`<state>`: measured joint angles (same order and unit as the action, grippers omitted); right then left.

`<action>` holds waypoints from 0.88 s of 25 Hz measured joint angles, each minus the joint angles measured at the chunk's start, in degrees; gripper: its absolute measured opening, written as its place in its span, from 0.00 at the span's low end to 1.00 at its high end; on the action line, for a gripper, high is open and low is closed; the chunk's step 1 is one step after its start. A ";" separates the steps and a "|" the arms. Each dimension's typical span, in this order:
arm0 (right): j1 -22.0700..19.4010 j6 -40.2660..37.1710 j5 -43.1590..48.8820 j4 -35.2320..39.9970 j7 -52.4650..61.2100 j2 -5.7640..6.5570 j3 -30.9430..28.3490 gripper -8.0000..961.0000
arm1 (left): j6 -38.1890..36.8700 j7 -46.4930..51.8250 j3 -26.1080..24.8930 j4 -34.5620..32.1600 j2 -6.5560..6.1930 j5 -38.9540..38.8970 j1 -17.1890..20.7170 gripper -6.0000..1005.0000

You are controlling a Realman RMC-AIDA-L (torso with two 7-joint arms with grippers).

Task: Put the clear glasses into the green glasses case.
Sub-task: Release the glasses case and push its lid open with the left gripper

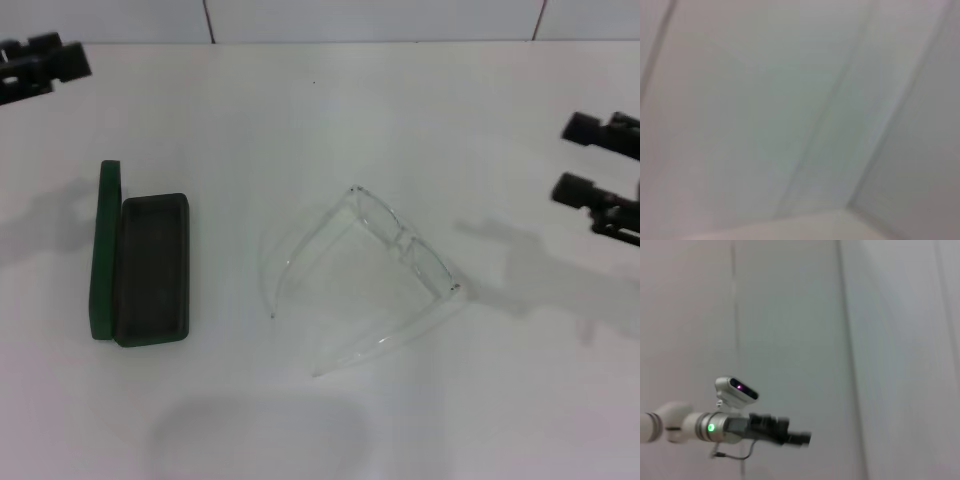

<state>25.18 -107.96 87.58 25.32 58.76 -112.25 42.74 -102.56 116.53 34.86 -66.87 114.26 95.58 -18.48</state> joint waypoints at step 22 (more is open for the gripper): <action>-4.25 1.71 0.58 2.80 -6.42 4.66 -2.49 0.67 | 3.79 47.17 20.01 -25.60 4.92 54.19 -9.78 0.70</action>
<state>20.93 -106.25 88.17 28.13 52.35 -107.59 40.24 -98.77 163.70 54.87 -92.47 119.18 149.77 -28.26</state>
